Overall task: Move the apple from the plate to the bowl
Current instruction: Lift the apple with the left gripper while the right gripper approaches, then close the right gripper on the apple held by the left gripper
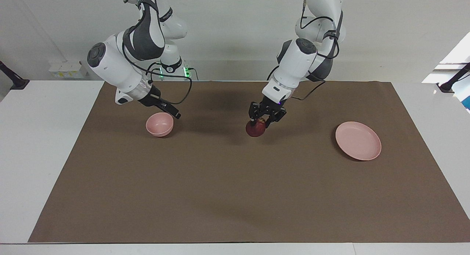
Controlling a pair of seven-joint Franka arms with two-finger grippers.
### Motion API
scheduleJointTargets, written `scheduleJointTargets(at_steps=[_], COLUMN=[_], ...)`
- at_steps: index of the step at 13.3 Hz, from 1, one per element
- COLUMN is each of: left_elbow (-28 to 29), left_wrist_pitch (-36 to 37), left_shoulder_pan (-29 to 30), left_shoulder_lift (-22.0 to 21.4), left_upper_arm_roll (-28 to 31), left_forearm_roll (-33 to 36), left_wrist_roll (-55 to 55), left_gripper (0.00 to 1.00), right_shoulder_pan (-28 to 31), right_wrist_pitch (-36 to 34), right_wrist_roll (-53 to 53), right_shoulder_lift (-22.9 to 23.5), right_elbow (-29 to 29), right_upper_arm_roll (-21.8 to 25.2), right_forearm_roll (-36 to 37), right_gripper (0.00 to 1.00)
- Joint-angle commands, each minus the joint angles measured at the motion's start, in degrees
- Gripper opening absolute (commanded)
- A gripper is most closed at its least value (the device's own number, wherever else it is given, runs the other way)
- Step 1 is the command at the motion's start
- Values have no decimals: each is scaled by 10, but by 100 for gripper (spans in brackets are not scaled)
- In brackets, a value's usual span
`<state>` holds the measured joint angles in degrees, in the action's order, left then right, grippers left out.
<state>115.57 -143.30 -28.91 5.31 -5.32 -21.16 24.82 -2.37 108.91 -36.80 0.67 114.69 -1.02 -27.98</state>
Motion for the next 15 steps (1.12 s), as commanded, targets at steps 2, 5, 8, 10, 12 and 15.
scheduleJointTargets(at_steps=[2, 5, 8, 10, 12, 15], left_elbow=[-3, 1, 7, 15, 15, 15], left_wrist_pitch=[-62, -118, -130, -154, -166, -193], left_shoulder_pan=[-24, -46, -70, -80, -83, -95], left_shoulder_lift=[8, 8, 6, 1, 2, 5], left_upper_arm_roll=[-7, -7, -7, -8, -9, -9], left_forearm_roll=[-62, -92, -107, -109, -110, -110], left_wrist_roll=[-6, -6, -6, -6, -4, -4], left_gripper=[0, 0, 0, 0, 0, 0], right_shoulder_pan=[-25, -50, -82, -98, -110, -116], right_wrist_pitch=[38, 77, 125, 144, 150, 148], right_wrist_roll=[-99, -116, -140, -143, -143, -144], right_shoulder_lift=[27, 43, 64, 78, 94, 94], right_elbow=[-31, -33, -39, -54, -70, -69], right_upper_arm_roll=[-2, -2, -2, -2, -2, -2], right_forearm_roll=[-58, -101, -132, -141, -159, -159], right_gripper=[100, 100, 100, 100, 100, 100])
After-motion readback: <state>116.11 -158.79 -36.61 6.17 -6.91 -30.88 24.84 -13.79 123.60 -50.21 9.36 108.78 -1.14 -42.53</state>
